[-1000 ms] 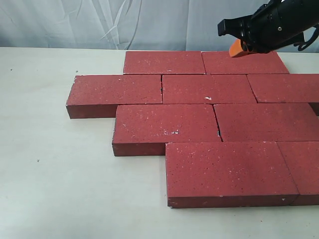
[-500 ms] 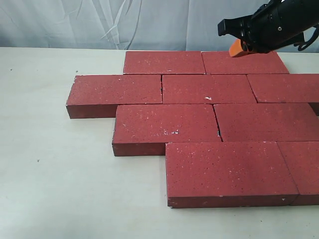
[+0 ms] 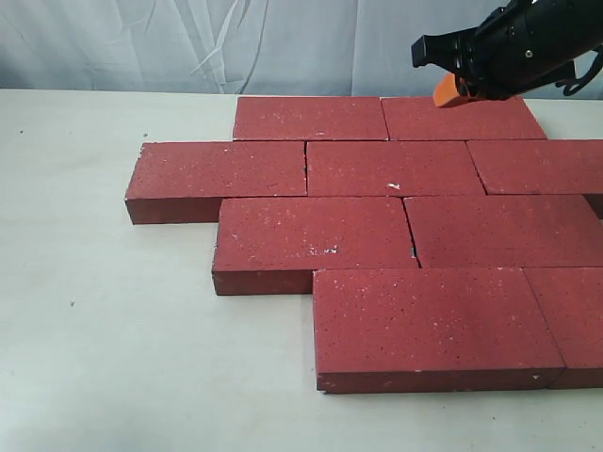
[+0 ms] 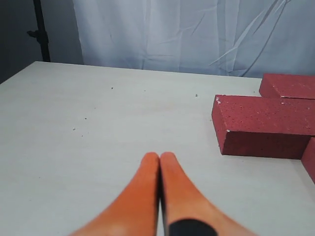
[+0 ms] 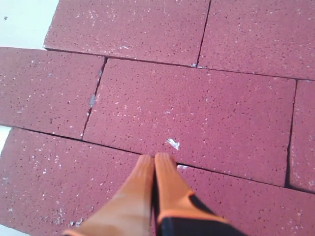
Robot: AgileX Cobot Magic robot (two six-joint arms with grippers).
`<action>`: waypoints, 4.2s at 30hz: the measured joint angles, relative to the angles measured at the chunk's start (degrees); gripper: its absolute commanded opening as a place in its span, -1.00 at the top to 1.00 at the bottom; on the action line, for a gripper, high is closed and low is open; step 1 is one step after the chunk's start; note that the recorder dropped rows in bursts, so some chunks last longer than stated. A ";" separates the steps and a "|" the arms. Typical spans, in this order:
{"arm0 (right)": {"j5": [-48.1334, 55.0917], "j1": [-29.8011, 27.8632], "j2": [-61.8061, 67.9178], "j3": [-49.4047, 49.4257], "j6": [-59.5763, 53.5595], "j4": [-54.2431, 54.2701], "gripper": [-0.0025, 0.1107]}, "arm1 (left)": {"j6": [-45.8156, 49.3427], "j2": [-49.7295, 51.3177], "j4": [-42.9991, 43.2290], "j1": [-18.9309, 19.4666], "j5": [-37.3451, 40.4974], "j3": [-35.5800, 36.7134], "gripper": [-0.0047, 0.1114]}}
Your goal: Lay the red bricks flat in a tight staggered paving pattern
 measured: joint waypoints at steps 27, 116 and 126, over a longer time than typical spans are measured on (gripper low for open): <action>0.00 0.00 0.00 0.00 0.00 0.00 0.97 | -0.62 0.00 1.36 0.00 -0.71 0.00 0.92; 2.25 -13.17 -79.07 31.43 12.19 -20.65 0.97 | -0.62 0.00 1.38 0.00 -0.83 0.00 0.92; -16.68 -13.17 -81.09 37.46 12.19 -20.65 0.97 | -0.62 -0.08 1.38 0.00 -0.93 0.00 0.92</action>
